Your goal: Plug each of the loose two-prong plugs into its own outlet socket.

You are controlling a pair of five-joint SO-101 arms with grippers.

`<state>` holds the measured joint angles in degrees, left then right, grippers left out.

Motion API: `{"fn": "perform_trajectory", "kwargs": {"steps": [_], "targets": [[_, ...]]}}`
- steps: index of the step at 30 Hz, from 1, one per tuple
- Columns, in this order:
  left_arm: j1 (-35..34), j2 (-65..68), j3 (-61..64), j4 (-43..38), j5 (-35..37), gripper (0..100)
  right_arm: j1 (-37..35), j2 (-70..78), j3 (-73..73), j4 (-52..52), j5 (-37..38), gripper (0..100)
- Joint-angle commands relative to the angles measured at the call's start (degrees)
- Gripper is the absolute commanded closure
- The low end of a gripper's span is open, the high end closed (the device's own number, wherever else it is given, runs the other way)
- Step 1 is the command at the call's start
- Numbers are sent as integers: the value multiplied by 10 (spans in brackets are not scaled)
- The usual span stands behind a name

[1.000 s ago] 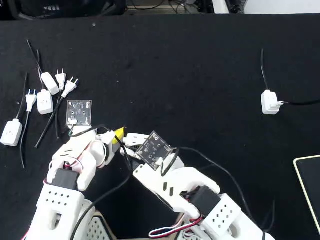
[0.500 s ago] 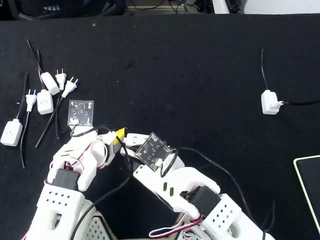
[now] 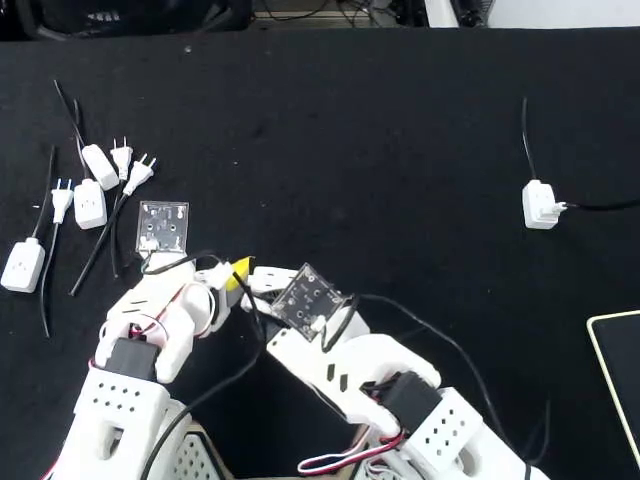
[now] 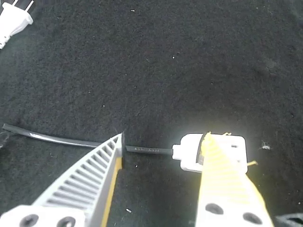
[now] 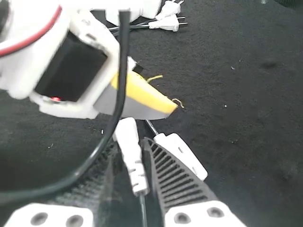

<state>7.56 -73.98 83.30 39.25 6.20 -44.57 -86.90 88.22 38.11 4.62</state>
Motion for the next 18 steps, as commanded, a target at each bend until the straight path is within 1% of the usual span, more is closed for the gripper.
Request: {"fn": "perform_trajectory", "kwargs": {"steps": [1, 9, 12, 18], "targets": [[22, 7, 7, 4, -11, 734, 40, -24, -37, -31, -19, 988], [22, 7, 8, 4, -11, 734, 40, -24, -37, -32, -25, 988], [22, 7, 8, 3, -11, 734, 39, -24, -37, -32, -41, 988], [10, 2, -22, 4, -9, 734, 37, -23, -26, -30, -4, 988]]}}
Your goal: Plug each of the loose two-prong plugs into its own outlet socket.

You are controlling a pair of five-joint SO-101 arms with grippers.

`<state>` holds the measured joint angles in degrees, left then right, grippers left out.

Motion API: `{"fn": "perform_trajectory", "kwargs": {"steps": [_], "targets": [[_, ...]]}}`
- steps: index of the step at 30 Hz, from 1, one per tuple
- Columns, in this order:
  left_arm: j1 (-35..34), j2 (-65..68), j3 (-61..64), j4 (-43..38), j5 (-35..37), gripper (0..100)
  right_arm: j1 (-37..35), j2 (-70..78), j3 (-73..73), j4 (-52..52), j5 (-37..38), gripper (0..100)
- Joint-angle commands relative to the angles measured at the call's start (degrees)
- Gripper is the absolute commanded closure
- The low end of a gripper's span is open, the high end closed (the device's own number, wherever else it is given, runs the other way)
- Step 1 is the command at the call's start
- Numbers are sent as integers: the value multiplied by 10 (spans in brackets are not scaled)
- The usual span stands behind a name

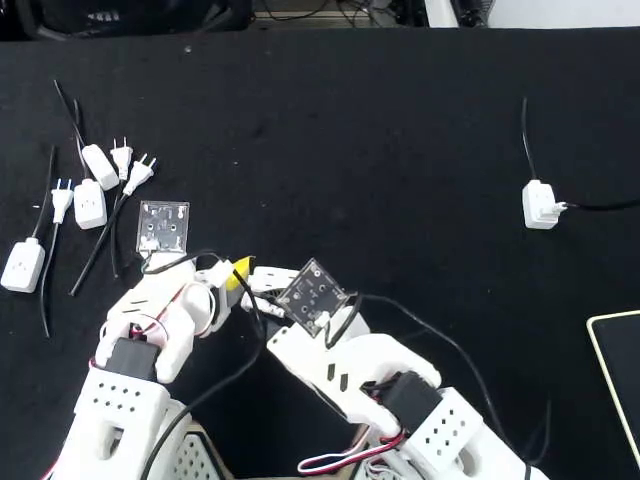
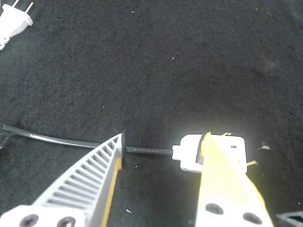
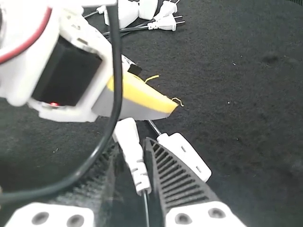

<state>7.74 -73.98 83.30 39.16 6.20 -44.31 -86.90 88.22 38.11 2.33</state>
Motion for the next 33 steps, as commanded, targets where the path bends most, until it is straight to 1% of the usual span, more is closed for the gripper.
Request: {"fn": "perform_trajectory", "kwargs": {"steps": [1, 7, 12, 15, 17, 20, 25, 29, 33], "targets": [[0, 2, -29, 5, -6, 734, 36, -22, -22, -31, 24, 988], [-63, 2, -58, 2, -4, 734, 37, -17, -17, -26, 27, 988], [-73, 2, -75, 2, -4, 734, 38, -16, -8, -26, 30, 988], [-74, 2, -82, 2, -4, 734, 39, -16, -13, -8, 50, 988], [-86, 2, -82, 2, -4, 734, 49, -16, -15, 2, 52, 988], [-116, 3, -82, 2, -4, 734, 85, -1, -25, 1, 51, 988], [-164, 8, -97, 5, 28, 734, 97, 114, -85, 1, 51, 988], [-167, 8, -89, 2, 27, 734, 96, 242, -139, 2, 51, 988], [-184, 25, -96, -1, 27, 734, 84, 349, -211, 58, 51, 988]]}}
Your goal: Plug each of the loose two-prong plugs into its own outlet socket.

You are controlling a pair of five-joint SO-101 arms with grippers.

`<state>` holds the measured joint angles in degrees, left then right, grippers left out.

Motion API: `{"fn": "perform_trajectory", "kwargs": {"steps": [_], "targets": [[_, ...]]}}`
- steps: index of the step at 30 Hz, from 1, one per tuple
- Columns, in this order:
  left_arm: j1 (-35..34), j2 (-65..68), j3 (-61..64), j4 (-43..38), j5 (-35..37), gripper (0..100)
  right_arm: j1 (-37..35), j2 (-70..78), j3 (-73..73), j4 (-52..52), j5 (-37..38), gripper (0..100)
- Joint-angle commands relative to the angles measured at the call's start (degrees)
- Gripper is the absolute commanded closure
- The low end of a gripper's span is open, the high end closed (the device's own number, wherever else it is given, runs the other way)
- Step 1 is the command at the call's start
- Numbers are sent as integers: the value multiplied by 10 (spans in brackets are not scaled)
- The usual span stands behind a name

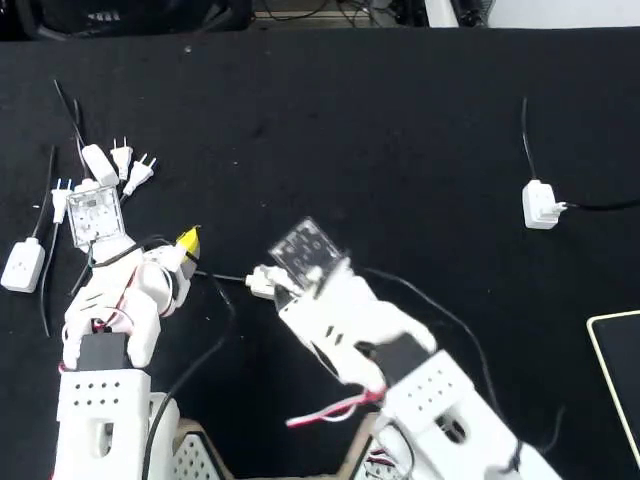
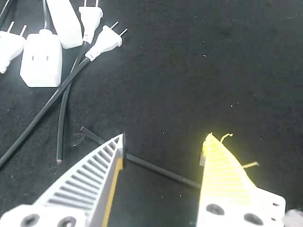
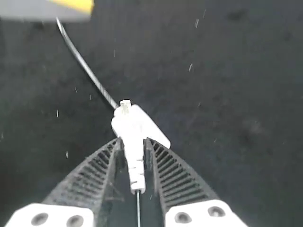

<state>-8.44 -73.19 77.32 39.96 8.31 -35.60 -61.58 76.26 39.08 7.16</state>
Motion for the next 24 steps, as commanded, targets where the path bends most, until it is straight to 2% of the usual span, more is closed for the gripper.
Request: {"fn": "perform_trajectory", "kwargs": {"steps": [1, 7, 14, 20, 24], "targets": [[-29, 37, -44, -14, 6, 734, -10, 120, -109, 63, 3, 988], [-31, 258, -130, -18, 9, 734, -28, 234, -163, 84, 3, 988], [-30, 483, -228, -19, 10, 734, -15, 281, -186, 82, 3, 988], [-29, 601, -270, -14, 6, 734, 39, 284, -189, 67, 3, 988], [-29, 620, -273, -12, 5, 734, 55, 284, -189, 63, 3, 988]]}}
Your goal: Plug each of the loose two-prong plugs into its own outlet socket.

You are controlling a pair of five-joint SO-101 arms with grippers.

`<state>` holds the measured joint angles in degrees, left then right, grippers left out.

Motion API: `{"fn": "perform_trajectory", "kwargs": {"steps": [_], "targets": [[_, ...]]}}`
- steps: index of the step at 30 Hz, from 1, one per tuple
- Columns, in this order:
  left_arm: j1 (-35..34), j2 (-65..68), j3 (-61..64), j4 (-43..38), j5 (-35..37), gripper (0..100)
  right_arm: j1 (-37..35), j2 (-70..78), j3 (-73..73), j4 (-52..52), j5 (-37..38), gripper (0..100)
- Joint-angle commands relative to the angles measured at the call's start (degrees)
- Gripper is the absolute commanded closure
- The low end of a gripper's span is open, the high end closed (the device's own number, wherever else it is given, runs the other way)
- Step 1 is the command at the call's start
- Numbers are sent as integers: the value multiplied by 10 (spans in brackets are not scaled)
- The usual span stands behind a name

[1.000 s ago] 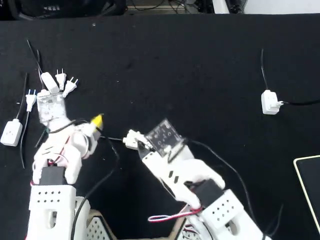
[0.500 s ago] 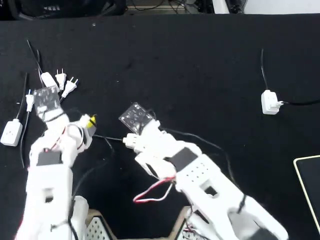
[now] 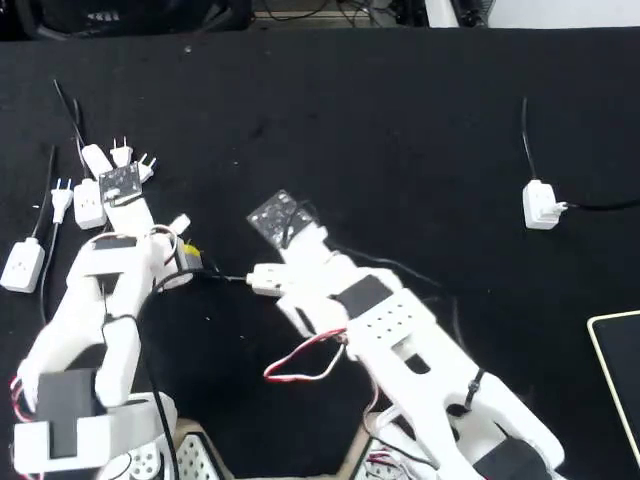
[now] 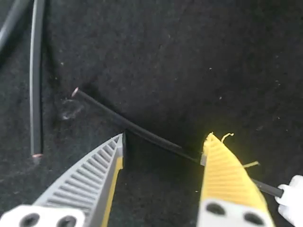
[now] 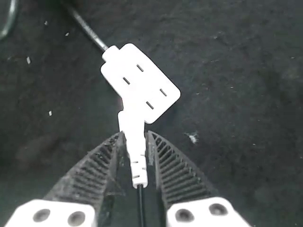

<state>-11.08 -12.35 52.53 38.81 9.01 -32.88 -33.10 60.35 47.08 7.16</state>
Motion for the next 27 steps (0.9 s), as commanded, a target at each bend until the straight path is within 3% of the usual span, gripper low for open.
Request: {"fn": "perform_trajectory", "kwargs": {"steps": [1, 6, 13, 18, 24, 27], "targets": [[-3, 11, -25, 7, -2, 734, 32, -1, -30, -22, 3, 988], [37, 12, -44, 98, -81, 734, 48, 0, -30, -28, 3, 988], [79, 11, -26, 106, -127, 734, 49, -4, -36, -12, 4, 988], [72, 11, -29, 110, -127, 734, 49, -4, -108, 103, 6, 988], [27, -31, -84, 192, -128, 734, 51, 2, -237, 236, 58, 988], [17, -76, -73, 206, -183, 734, 51, 32, -279, 265, 59, 988]]}}
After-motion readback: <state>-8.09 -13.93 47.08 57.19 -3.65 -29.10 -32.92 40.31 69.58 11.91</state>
